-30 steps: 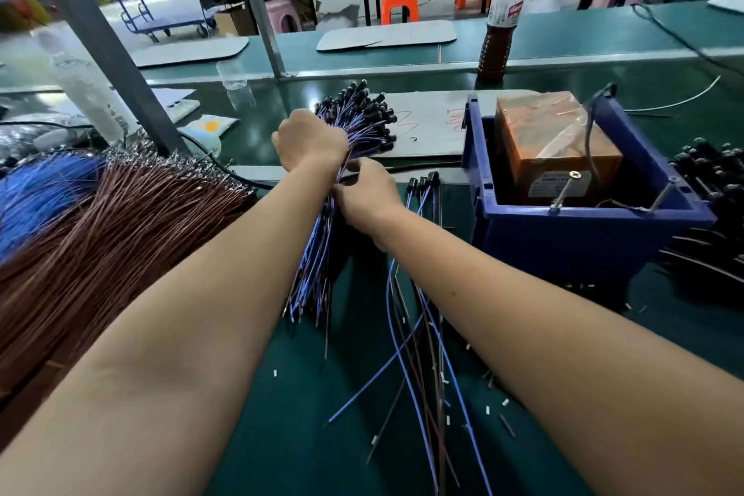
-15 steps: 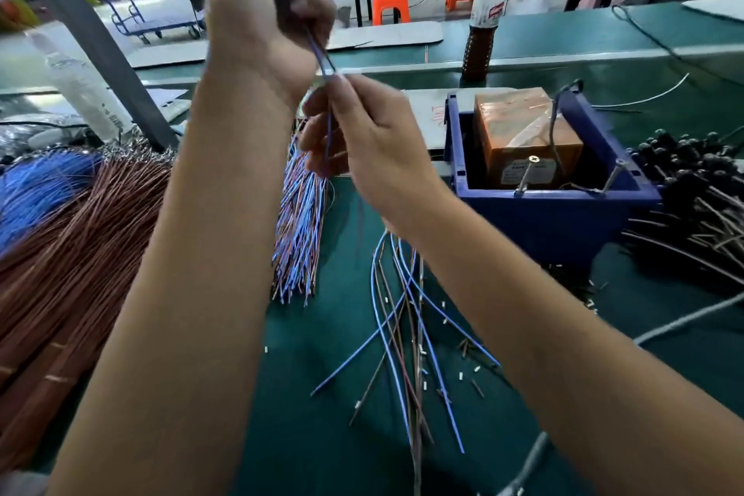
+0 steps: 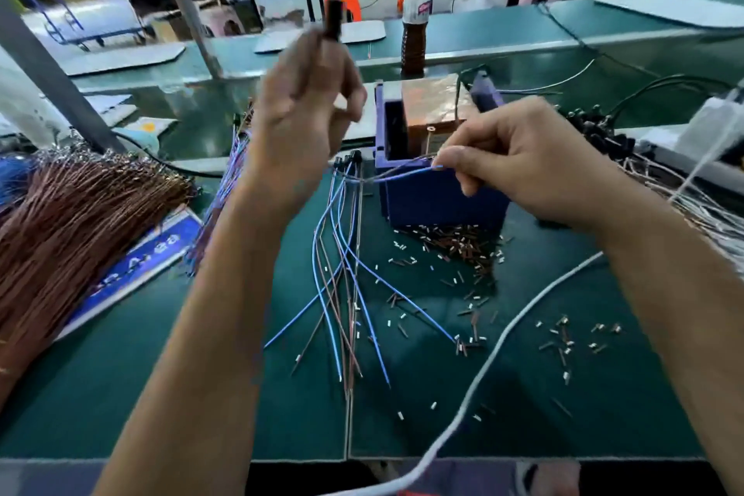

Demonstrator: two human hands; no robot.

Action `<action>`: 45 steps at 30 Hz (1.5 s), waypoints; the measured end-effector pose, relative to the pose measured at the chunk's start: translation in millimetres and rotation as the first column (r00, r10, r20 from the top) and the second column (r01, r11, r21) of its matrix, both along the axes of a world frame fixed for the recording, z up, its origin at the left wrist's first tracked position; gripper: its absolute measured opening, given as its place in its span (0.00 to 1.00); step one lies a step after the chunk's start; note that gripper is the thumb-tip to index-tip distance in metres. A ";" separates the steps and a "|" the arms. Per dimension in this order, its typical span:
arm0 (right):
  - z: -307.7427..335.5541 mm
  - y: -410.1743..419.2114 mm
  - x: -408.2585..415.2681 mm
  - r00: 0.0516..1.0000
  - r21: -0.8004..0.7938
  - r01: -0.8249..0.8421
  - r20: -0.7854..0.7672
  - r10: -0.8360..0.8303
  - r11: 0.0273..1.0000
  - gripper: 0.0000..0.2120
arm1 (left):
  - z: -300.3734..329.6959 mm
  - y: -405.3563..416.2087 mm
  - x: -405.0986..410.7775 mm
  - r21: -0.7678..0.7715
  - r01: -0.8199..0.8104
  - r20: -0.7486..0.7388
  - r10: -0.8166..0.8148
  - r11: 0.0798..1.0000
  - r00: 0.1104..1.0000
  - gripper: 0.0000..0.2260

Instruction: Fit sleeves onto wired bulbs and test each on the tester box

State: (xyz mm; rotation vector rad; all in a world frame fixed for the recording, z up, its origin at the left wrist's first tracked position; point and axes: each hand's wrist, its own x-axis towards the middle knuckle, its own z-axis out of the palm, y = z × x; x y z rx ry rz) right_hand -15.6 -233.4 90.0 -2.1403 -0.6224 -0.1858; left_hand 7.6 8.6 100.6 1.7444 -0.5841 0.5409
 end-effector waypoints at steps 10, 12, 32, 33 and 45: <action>-63.9 0.5 0.5 0.994 0.154 0.085 0.054 -0.094 0.984 0.06 | -71.3 -100.3 -23.3 0.400 -0.289 0.245 0.203 0.870 0.948 0.13; -72.5 -1.3 2.1 0.992 0.217 0.103 0.050 -0.117 0.971 0.05 | -75.8 -97.9 -18.6 0.385 -0.339 0.258 0.253 0.858 0.932 0.14; -101.7 -39.4 2.1 0.986 0.567 0.127 -0.159 -0.043 0.814 0.07 | -105.2 -93.2 -15.5 0.385 -0.178 0.254 0.082 0.906 0.964 0.09; -102.5 -38.7 2.6 0.986 0.582 0.130 -0.164 -0.041 0.803 0.08 | -106.1 -94.2 -15.6 0.384 -0.149 0.247 0.054 0.911 0.967 0.08; -103.1 -44.7 7.3 0.953 0.732 0.203 -0.300 0.039 0.650 0.03 | -112.5 -93.8 -9.9 0.253 -0.227 0.157 0.192 0.940 0.969 0.03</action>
